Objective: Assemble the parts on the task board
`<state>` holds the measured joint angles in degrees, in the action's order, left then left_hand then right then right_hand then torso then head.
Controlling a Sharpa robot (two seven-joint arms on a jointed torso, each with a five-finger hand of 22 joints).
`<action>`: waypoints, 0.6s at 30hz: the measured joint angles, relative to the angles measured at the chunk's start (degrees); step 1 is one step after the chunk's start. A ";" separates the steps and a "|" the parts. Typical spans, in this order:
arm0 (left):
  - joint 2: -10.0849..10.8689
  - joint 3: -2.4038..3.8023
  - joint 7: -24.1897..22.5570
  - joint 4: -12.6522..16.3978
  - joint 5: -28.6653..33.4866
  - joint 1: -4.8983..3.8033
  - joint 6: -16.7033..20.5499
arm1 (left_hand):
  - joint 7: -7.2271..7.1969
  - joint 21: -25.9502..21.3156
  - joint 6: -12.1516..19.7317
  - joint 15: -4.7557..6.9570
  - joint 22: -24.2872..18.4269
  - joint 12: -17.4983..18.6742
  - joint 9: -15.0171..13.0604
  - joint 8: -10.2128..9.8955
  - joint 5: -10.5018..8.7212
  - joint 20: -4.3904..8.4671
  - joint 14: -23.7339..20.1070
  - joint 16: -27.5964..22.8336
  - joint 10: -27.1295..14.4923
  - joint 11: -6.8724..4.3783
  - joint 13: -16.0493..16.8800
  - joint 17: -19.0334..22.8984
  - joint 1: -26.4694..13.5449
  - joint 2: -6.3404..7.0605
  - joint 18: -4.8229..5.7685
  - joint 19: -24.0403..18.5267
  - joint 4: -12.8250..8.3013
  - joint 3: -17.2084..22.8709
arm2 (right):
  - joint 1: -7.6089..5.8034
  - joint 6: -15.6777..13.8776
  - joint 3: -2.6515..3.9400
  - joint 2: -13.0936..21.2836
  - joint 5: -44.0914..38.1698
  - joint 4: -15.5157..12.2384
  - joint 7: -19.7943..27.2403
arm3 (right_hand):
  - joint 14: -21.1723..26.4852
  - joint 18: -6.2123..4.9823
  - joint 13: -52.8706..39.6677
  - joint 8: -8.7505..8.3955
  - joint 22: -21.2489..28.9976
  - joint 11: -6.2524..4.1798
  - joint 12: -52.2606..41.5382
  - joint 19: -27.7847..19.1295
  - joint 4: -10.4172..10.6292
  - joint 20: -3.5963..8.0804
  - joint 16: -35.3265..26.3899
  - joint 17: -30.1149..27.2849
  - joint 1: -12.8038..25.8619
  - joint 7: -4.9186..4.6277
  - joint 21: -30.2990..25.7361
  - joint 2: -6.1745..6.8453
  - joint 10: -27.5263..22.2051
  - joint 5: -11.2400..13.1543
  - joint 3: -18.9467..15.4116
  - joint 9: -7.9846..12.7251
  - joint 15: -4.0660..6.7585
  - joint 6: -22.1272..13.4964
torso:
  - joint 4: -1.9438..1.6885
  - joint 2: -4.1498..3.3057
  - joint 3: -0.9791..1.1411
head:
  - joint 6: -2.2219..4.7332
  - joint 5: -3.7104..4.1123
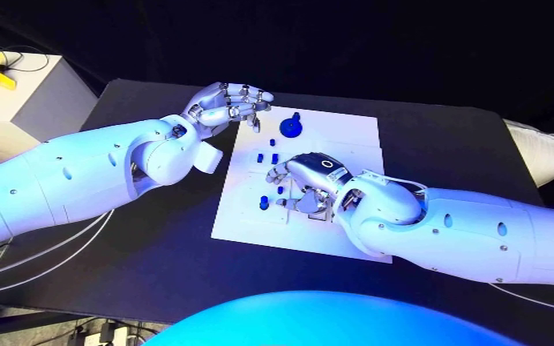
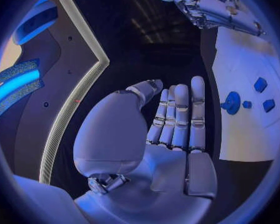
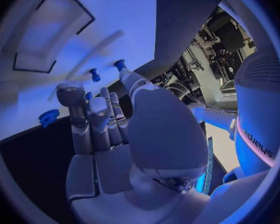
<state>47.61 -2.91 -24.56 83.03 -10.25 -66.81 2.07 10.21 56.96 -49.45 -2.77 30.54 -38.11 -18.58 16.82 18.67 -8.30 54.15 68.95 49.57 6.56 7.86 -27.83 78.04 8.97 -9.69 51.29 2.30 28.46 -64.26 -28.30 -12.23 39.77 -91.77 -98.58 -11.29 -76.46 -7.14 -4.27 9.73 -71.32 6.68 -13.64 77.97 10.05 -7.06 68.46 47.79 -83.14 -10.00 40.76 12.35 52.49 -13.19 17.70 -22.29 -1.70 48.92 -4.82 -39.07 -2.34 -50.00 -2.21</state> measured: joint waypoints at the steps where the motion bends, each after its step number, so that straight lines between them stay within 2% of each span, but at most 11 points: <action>1: -0.01 0.00 0.00 -0.07 0.00 0.00 0.00 | 0.00 0.00 0.00 0.00 -0.02 0.00 0.00 0.00 0.00 -0.02 0.00 0.00 0.00 0.00 0.00 0.00 0.00 0.00 0.00 0.02 0.01 -0.02 | -0.51 -0.47 0.08 0.98 1.01 -0.46 0.31 | 0.54 -0.45 0.00 0.00 0.56 -0.13 -0.34 -0.47 0.02 -0.01 -0.60 -0.85 -0.37 0.00 -1.47 -0.02 0.26 -0.11 0.02 0.06 0.00 0.00 | 0.02 0.02 0.00 | 0.05 0.12; 4: -0.04 0.00 0.01 -0.23 0.00 0.02 -0.02 | 0.00 0.00 0.00 0.00 -0.11 0.00 0.04 0.00 0.00 -0.21 0.00 0.00 0.00 0.00 -0.02 0.00 0.00 0.00 -0.01 0.21 0.25 -0.24 | -2.46 -1.55 0.38 4.59 6.21 -1.64 1.41 | 1.05 -0.44 -0.31 0.00 1.00 -0.21 -2.63 -0.85 1.57 -0.02 -1.01 -1.30 -0.41 -0.12 -2.54 0.02 3.21 -0.11 0.88 0.23 0.07 0.59 | 0.12 0.07 0.01 | 0.43 0.82; 5: -0.05 0.00 0.02 -0.26 0.00 0.04 -0.02 | 0.00 0.00 0.00 0.00 -0.11 0.00 0.07 0.00 0.00 -0.21 0.00 0.00 0.00 0.00 -0.05 0.00 0.00 0.00 0.00 0.22 0.24 -0.24 | -3.06 -1.76 0.44 5.73 8.25 -1.96 1.68 | 1.05 -0.44 -0.50 0.00 0.94 -0.28 -3.47 -0.84 1.95 -0.02 -1.00 -1.12 -0.41 -0.12 -2.28 0.02 4.55 -0.11 1.18 0.23 0.07 1.00 | 0.15 0.09 0.03 | 0.65 1.27; 7: -0.07 0.00 0.03 -0.35 0.00 0.09 -0.04 | 0.00 0.00 0.00 0.00 -0.11 0.00 0.07 0.00 0.00 -0.21 0.00 0.00 0.00 0.00 -0.05 0.00 0.00 0.00 0.00 0.21 0.24 -0.24 | -4.37 -2.18 0.53 8.39 13.47 -2.61 2.10 | -0.53 -0.44 -1.41 0.19 -0.64 -0.87 -5.97 0.63 3.32 0.48 1.00 1.74 0.15 0.21 1.95 0.00 8.98 1.40 1.41 0.23 0.84 2.10 | 0.23 0.15 0.04 | 1.05 2.09; 8: -0.07 -0.01 0.03 -0.37 0.00 0.12 -0.04 | 0.00 0.00 0.00 0.00 -0.11 0.00 0.07 0.00 0.00 -0.21 0.00 0.00 0.00 0.00 -0.05 0.00 0.00 0.00 -0.01 0.21 0.24 -0.24 | -4.86 -2.34 0.56 9.51 15.71 -2.85 2.19 | -1.33 -0.43 -1.81 0.50 -1.36 -1.15 -6.78 1.35 3.65 0.64 1.91 3.13 0.23 0.42 3.87 0.02 10.30 1.94 1.43 0.22 1.08 2.51 | 0.30 0.20 0.07 | 1.28 2.80; 10: -0.06 -0.01 0.05 -0.39 0.00 0.19 -0.05 | 0.00 0.00 0.00 0.00 -0.11 0.00 0.07 0.00 0.00 -0.21 0.00 0.00 0.00 0.00 -0.05 0.00 0.00 0.00 -0.01 0.21 0.24 -0.24 | -5.68 -2.57 0.64 11.76 20.24 -3.20 2.20 | -2.71 -0.42 -2.98 1.17 -2.56 -1.72 -8.72 2.54 3.95 1.06 3.41 5.47 0.66 0.68 6.98 0.47 12.89 2.69 1.43 0.09 1.54 3.59 | 0.42 0.26 0.12 | 1.62 3.69; 11: -0.04 -0.01 0.05 -0.36 0.00 0.26 -0.05 | 0.00 0.00 0.00 0.00 -0.11 0.00 0.07 0.00 0.00 -0.21 0.00 0.00 0.00 0.00 -0.05 0.00 0.00 0.00 -0.01 0.21 0.24 -0.24 | -6.09 -2.60 0.65 13.19 23.02 -3.40 2.12 | -3.79 -0.02 -5.06 1.85 -3.30 -2.11 -11.49 3.61 4.65 1.65 4.58 7.37 1.29 1.24 9.82 1.02 14.47 3.22 0.72 -0.15 2.16 4.16 | 0.53 0.30 0.15 | 1.86 4.17; 13: 0.08 0.00 0.06 -0.29 0.01 0.51 -0.05 | 0.00 0.00 0.00 0.00 -0.11 0.00 0.07 0.00 0.00 -0.21 0.00 0.00 0.00 0.00 -0.05 0.00 0.00 0.00 -0.01 0.21 0.24 -0.24 | -6.57 -2.48 0.65 15.27 26.63 -3.63 1.71 | -5.03 0.98 -10.28 2.72 -3.60 -2.43 -17.88 4.74 5.73 2.38 5.78 9.39 3.34 1.60 13.37 1.25 16.20 2.89 -0.97 -0.56 2.87 4.50 | 0.74 0.35 0.25 | 2.18 4.93; 16: 0.15 -0.01 0.07 -0.21 0.05 0.92 -0.06 | 0.00 0.00 0.00 0.00 -0.11 0.00 0.07 0.00 0.00 -0.21 0.00 0.00 0.00 0.00 -0.05 0.01 0.00 0.00 0.00 0.21 0.24 -0.24 | -6.95 -1.65 0.63 17.99 30.87 -3.78 0.58 | -6.61 0.98 -22.69 3.82 -3.63 -2.84 -29.49 5.65 5.95 2.96 8.07 13.71 4.30 2.08 16.79 0.60 17.52 2.41 -2.61 -1.07 3.13 4.09 | 1.02 0.45 0.40 | 2.59 5.72; 17: 0.13 -0.01 0.08 -0.20 0.06 0.99 -0.06 | 0.00 0.00 0.00 0.00 -0.11 0.00 0.07 0.00 0.00 -0.21 0.00 0.00 0.00 0.00 -0.05 0.01 0.00 0.00 0.00 0.21 0.24 -0.24 | -7.01 -1.19 0.62 18.77 31.71 -3.91 0.16 | -7.09 1.17 -27.49 4.25 -3.63 -2.91 -33.47 5.69 6.02 3.00 8.96 15.50 4.52 2.16 17.79 0.38 18.21 2.42 -3.06 -1.25 3.17 4.02 | 1.09 0.47 0.45 | 2.68 5.97; 18: 0.10 -0.01 0.08 -0.20 0.09 1.07 -0.05 | 0.00 0.00 0.00 0.00 -0.11 0.00 0.07 0.00 0.00 -0.21 0.00 0.00 0.03 0.03 -0.05 0.00 0.00 0.00 -0.01 0.21 0.24 -0.24 | -7.08 -0.48 0.58 19.77 32.50 -4.11 -0.46 | -7.27 1.90 -34.44 4.83 -3.63 -3.09 -39.05 5.75 6.06 3.06 10.34 18.28 4.93 2.19 19.37 -0.03 19.63 2.85 -3.72 -1.50 3.25 4.06 | 1.15 0.51 0.49 | 2.81 6.27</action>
<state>47.71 -2.92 -24.48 82.82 -10.16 -65.74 2.01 10.21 56.96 -49.45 -2.77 30.42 -38.11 -18.51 16.83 18.67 -8.51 54.15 68.95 49.60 6.59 7.81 -27.83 78.04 8.97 -9.69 51.50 2.54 28.22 -71.34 -28.78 -11.65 59.54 -59.26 -102.69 -11.75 -83.73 -5.24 -38.72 14.56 -74.95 3.59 -52.69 83.73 16.12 -4.00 78.80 66.07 -78.21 -7.81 60.14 12.32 72.12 -10.34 13.98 -23.79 1.55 52.98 -3.67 -38.56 -1.85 -47.19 4.06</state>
